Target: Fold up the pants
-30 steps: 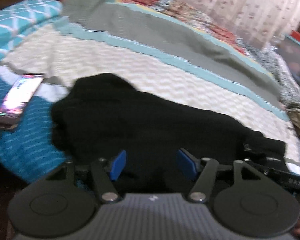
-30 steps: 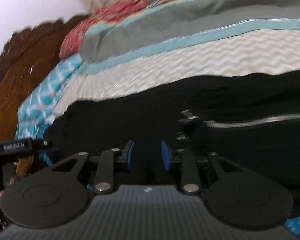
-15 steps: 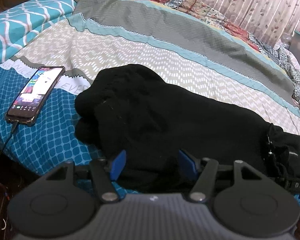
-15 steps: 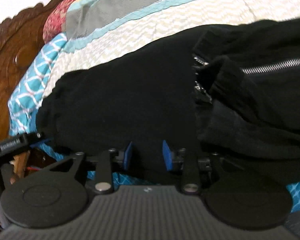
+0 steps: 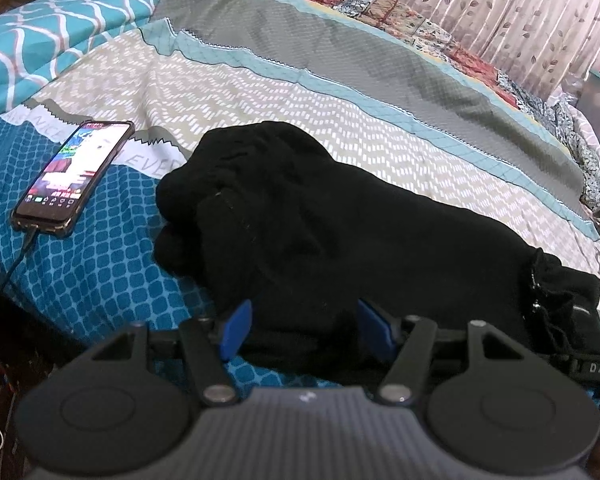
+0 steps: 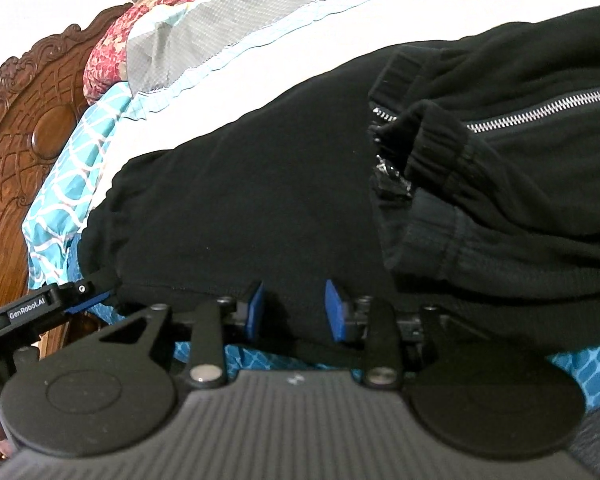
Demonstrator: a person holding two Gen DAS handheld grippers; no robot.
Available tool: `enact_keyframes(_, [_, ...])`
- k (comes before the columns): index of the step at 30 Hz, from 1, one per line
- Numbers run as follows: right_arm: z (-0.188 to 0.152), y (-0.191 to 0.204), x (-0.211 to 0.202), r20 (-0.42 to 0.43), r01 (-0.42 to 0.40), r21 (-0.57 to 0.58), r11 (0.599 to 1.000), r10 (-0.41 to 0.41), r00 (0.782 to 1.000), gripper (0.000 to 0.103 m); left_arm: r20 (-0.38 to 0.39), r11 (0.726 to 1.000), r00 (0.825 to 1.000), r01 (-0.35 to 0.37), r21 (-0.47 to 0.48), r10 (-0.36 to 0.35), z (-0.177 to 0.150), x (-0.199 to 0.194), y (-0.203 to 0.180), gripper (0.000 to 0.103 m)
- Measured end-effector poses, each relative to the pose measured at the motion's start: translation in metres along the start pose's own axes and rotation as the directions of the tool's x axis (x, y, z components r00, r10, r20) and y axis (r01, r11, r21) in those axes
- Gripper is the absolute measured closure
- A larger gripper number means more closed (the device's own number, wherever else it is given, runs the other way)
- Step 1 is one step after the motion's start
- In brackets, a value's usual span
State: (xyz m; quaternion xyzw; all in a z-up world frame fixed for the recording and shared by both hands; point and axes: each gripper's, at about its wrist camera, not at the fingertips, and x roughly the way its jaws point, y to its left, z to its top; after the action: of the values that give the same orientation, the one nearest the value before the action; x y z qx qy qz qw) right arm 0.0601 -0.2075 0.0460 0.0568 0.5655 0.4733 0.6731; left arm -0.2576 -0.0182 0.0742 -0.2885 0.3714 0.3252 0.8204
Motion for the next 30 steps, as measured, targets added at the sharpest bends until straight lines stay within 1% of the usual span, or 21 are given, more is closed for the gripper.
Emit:
enact_keyframes(1, [0.000, 0.000, 0.000, 0.000, 0.001, -0.001, 1.000, -0.001, 1.000, 0.066, 0.002, 1.000, 1.000, 0.012, -0.005, -0.012, 0.000, -0.001, 0.002, 0.044])
enact_keyframes(4, [0.000, 0.002, -0.002, 0.000, 0.007, -0.013, 1.000, -0.007, 1.000, 0.066, 0.043, 0.992, 0.993, 0.112, -0.061, -0.110, -0.001, -0.013, 0.020, 0.039])
enact_keyframes(5, [-0.001, 0.003, -0.001, 0.001, 0.009, -0.014, 1.000, -0.009, 1.000, 0.066, 0.064, 0.983, 0.987, 0.153, -0.101, -0.147, -0.002, -0.018, 0.030, 0.037])
enact_keyframes(6, [-0.001, 0.003, -0.001, 0.000, 0.011, -0.015, 1.000, -0.011, 1.000, 0.066, 0.078, 0.974, 0.982, 0.180, -0.138, -0.170, -0.003, -0.021, 0.040, 0.034])
enact_keyframes(9, [-0.001, 0.006, 0.001, 0.000, 0.021, -0.019, 1.000, -0.021, 1.000, 0.066, 0.105, 0.946, 0.975, 0.216, -0.240, -0.196, -0.006, -0.026, 0.068, 0.029])
enact_keyframes(10, [-0.001, 0.008, 0.002, 0.000, 0.024, -0.023, 0.999, -0.024, 1.000, 0.066, 0.109, 0.934, 0.972, 0.233, -0.271, -0.211, -0.006, -0.025, 0.077, 0.029])
enact_keyframes(12, [-0.001, 0.012, 0.004, 0.001, 0.032, -0.030, 0.999, -0.032, 1.000, 0.065, 0.114, 0.895, 0.960, 0.279, -0.348, -0.255, -0.007, -0.022, 0.093, 0.025])
enact_keyframes(14, [-0.001, 0.015, 0.006, 0.001, 0.037, -0.037, 0.999, -0.037, 0.999, 0.064, 0.123, 0.843, 0.941, 0.338, -0.419, -0.316, -0.007, -0.014, 0.106, 0.024])
enact_keyframes(15, [-0.001, 0.016, 0.007, 0.000, 0.041, -0.039, 0.998, -0.041, 0.999, 0.064, 0.129, 0.823, 0.933, 0.357, -0.442, -0.335, -0.006, -0.010, 0.109, 0.022])
enact_keyframes(16, [-0.001, 0.018, 0.008, 0.000, 0.044, -0.040, 0.998, -0.044, 0.999, 0.063, 0.132, 0.810, 0.929, 0.367, -0.458, -0.346, -0.004, -0.006, 0.111, 0.020])
enact_keyframes(17, [-0.001, 0.019, 0.009, 0.000, 0.046, -0.041, 0.998, -0.046, 0.999, 0.063, 0.134, 0.797, 0.925, 0.375, -0.473, -0.356, -0.002, -0.001, 0.113, 0.014])
enact_keyframes(18, [-0.001, 0.020, 0.010, 0.000, 0.049, -0.041, 0.998, -0.049, 0.999, 0.063, 0.133, 0.791, 0.923, 0.378, -0.482, -0.360, 0.000, 0.004, 0.114, 0.012])
enact_keyframes(20, [0.000, 0.021, 0.011, -0.001, 0.053, -0.044, 0.998, -0.054, 0.999, 0.063, 0.131, 0.783, 0.924, 0.376, -0.496, -0.361, 0.008, 0.016, 0.118, 0.012])
enact_keyframes(21, [0.000, 0.022, 0.012, -0.001, 0.056, -0.046, 0.997, -0.056, 0.998, 0.063, 0.125, 0.774, 0.923, 0.374, -0.511, -0.364, 0.012, 0.024, 0.119, 0.011])
enact_keyframes(23, [0.001, 0.023, 0.013, -0.002, 0.059, -0.049, 0.997, -0.060, 0.998, 0.063, 0.112, 0.749, 0.920, 0.373, -0.547, -0.377, 0.017, 0.040, 0.127, 0.009])
enact_keyframes(25, [0.001, 0.025, 0.015, -0.002, 0.064, -0.051, 0.997, -0.064, 0.998, 0.062, 0.092, 0.727, 0.923, 0.352, -0.589, -0.373, 0.019, 0.057, 0.131, 0.009])
enact_keyframes(26, [0.002, 0.025, 0.015, -0.002, 0.065, -0.053, 0.996, -0.065, 0.998, 0.062, 0.102, 0.717, 0.922, 0.356, -0.600, -0.373, 0.019, 0.061, 0.132, 0.013])
enact_keyframes(27, [0.002, 0.026, 0.016, -0.002, 0.066, -0.054, 0.996, -0.067, 0.998, 0.062, 0.121, 0.717, 0.924, 0.361, -0.597, -0.364, 0.019, 0.064, 0.132, 0.030])
enact_keyframes(28, [0.002, 0.027, 0.016, -0.002, 0.068, -0.056, 0.996, -0.068, 0.998, 0.062, 0.120, 0.730, 0.932, 0.344, -0.590, -0.342, 0.021, 0.064, 0.131, 0.041])
enact_keyframes(29, [0.003, 0.028, 0.017, -0.003, 0.070, -0.062, 0.996, -0.070, 0.998, 0.062, 0.117, 0.749, 0.942, 0.323, -0.579, -0.315, 0.023, 0.065, 0.129, 0.062])
enact_keyframes(30, [0.004, 0.031, 0.018, -0.003, 0.076, -0.078, 0.994, -0.077, 0.997, 0.062, 0.129, 0.752, 0.941, 0.327, -0.573, -0.312, 0.024, 0.064, 0.129, 0.069])
